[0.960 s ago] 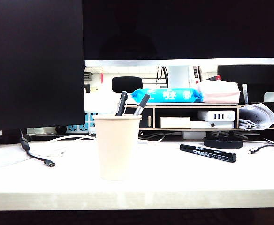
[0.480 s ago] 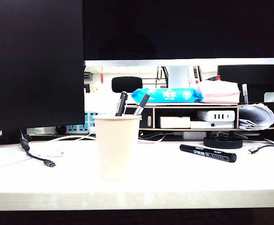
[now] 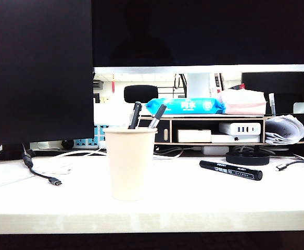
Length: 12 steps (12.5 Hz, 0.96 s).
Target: Pick up the marker from the paper cup and put it on the table.
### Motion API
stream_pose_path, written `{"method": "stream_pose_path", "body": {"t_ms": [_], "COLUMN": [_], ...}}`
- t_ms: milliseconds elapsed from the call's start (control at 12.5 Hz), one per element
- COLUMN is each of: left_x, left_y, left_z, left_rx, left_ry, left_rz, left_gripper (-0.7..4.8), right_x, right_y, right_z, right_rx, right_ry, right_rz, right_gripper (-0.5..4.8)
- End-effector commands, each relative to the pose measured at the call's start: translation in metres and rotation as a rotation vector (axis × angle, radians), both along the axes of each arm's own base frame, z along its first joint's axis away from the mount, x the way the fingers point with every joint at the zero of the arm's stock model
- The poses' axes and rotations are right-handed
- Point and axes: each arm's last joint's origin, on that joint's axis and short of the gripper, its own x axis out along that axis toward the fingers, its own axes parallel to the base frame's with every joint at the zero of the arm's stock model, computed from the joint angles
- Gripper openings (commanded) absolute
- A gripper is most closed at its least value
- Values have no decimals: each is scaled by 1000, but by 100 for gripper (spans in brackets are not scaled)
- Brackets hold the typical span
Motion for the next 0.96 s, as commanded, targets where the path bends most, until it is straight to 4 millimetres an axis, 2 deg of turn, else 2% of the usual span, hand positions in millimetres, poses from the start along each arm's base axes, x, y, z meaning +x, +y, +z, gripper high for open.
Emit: {"method": "stream_pose_path", "body": {"t_ms": [80,640,960], "left_x": [0,0,0], "left_y": [5,19,20], "left_z": [8,8,8], "left_rx": [-8,-4,-34], "left_ry": [-77,-80,-82], "left_rz": [75,212,218], "left_gripper": [-4,-4,-4], "right_x": [0,0,0], "right_y": [0,0,0], "right_z": [-10,-10,-10], "right_rx": [-14,-14,-14], "right_ry": [93,92,92], "right_rz": [-3,-2,-2], "right_gripper": [-5,-5,-5]}}
